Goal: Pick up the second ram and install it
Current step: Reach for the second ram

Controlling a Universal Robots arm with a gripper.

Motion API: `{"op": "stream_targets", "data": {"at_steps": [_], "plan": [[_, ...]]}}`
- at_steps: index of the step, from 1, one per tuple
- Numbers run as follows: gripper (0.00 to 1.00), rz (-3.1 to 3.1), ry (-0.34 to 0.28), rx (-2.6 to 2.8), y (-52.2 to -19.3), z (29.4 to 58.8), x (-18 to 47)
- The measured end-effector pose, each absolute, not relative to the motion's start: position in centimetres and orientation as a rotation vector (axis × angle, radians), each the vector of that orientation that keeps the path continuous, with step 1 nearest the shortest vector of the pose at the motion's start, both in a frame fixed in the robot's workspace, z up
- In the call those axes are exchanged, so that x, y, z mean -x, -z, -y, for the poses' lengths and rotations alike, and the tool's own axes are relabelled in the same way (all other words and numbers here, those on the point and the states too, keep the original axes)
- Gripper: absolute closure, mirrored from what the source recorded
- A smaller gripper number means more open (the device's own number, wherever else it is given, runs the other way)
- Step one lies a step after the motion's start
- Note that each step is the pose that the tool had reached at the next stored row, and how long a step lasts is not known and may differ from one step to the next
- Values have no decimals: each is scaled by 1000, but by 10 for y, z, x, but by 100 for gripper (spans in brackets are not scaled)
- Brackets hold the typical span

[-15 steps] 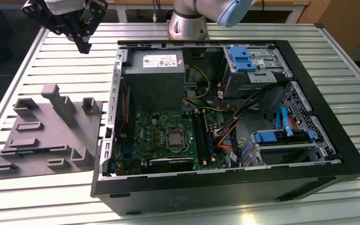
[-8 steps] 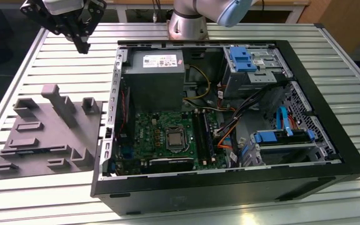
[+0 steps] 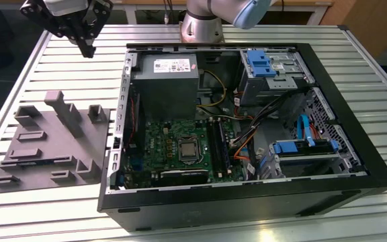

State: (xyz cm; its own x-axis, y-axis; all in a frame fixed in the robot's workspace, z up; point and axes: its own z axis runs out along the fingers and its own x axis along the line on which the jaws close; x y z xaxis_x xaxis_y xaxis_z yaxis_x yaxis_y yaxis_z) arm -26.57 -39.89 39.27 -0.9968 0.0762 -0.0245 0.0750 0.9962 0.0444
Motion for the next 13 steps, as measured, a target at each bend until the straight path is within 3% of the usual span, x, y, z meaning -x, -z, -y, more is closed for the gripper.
{"op": "stream_targets", "data": {"at_steps": [13], "plan": [[89, -3112, -68, -118, -393, 399, 269]]}}
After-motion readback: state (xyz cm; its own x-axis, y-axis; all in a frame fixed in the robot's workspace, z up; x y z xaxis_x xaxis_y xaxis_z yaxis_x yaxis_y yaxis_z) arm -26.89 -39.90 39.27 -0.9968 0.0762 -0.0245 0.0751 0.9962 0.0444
